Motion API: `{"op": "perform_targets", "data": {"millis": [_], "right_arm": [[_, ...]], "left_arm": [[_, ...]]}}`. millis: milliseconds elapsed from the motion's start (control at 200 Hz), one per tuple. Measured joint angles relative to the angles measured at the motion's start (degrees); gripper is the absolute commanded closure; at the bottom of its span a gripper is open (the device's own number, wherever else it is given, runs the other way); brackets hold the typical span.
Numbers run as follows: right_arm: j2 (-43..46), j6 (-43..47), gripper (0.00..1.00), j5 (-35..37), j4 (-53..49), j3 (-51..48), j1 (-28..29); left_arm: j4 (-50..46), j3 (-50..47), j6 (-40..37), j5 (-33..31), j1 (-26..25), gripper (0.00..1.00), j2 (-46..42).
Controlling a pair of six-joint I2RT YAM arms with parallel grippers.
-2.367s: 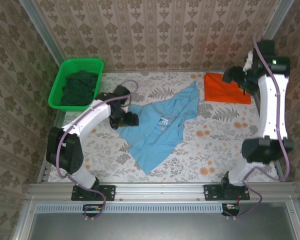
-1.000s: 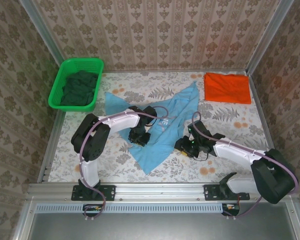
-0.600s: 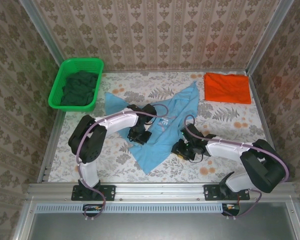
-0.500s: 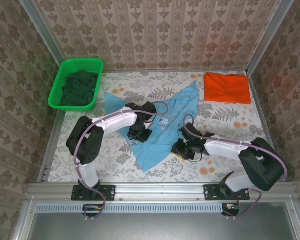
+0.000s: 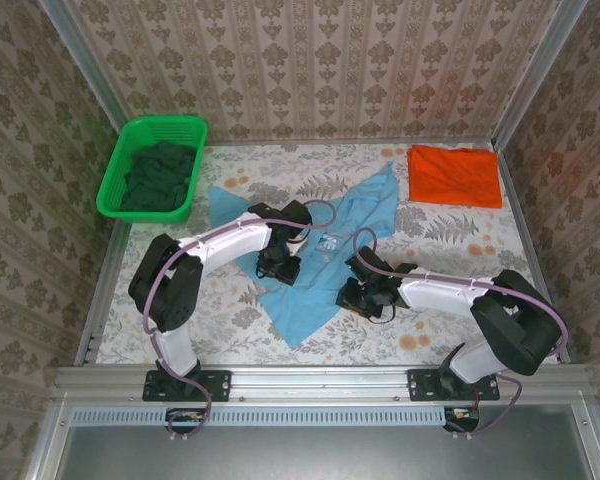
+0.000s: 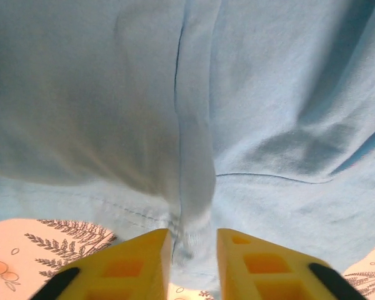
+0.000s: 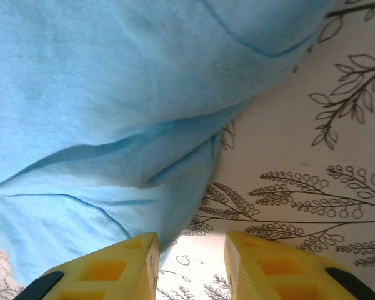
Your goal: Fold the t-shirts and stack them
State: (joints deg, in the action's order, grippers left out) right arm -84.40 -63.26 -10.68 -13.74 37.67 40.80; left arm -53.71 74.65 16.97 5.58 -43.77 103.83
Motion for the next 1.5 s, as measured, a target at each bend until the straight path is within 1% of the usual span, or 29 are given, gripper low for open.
{"op": "perform_targets", "data": {"millis": [50,240,320,425,520,605,770,950,1035,1160,1270,1370,1500], "right_arm": [[-0.04,-0.02,0.64,0.00,0.37,0.00,0.11],[-0.48,-0.50,0.62,0.37,1.60,0.00,0.83],[-0.61,-0.94,0.62,0.90,1.90,0.00,1.25],[-0.92,-1.31,0.65,1.51,1.81,0.20,1.60],[-1.46,-1.70,0.69,2.21,0.98,0.79,1.86],[-1.77,-1.75,0.74,2.75,0.04,1.27,2.01],[-2.36,-1.86,0.86,4.07,-2.34,2.32,2.29],[-2.58,-1.68,0.94,4.76,-3.21,2.91,2.64],[-2.56,-1.29,1.00,4.87,-3.23,2.93,2.64],[-2.16,-1.25,1.00,5.14,-3.45,2.82,2.58],[0.22,-1.25,1.00,5.81,-3.54,0.94,1.92],[5.60,-1.29,1.00,6.21,-5.07,-2.23,0.13],[14.62,-1.66,1.00,6.32,-8.33,-6.47,-3.85]], "left_arm": [[0.26,-0.68,0.00,0.57,0.04,0.66,0.00],[1.29,-2.78,-0.09,2.19,0.09,0.63,0.11],[1.64,-3.13,-0.15,2.67,0.09,0.72,0.66],[2.05,-3.54,-0.31,2.97,0.09,0.78,1.68],[2.27,-3.72,-0.74,2.93,0.09,0.92,2.45],[2.40,-3.72,-0.85,2.93,0.09,1.00,2.71],[2.56,-3.72,-1.22,2.73,0.09,1.00,2.71],[2.54,-3.72,-1.22,2.25,0.24,1.00,2.71],[2.54,-3.72,-1.22,2.10,0.37,1.00,2.67],[2.51,-3.69,-1.22,2.10,0.37,1.00,2.16],[1.90,-3.02,-1.20,2.10,0.50,1.00,0.07],[1.42,-0.85,-1.18,2.03,1.16,1.00,-3.19],[1.51,5.07,-0.72,1.18,2.80,1.00,-8.57]]}}
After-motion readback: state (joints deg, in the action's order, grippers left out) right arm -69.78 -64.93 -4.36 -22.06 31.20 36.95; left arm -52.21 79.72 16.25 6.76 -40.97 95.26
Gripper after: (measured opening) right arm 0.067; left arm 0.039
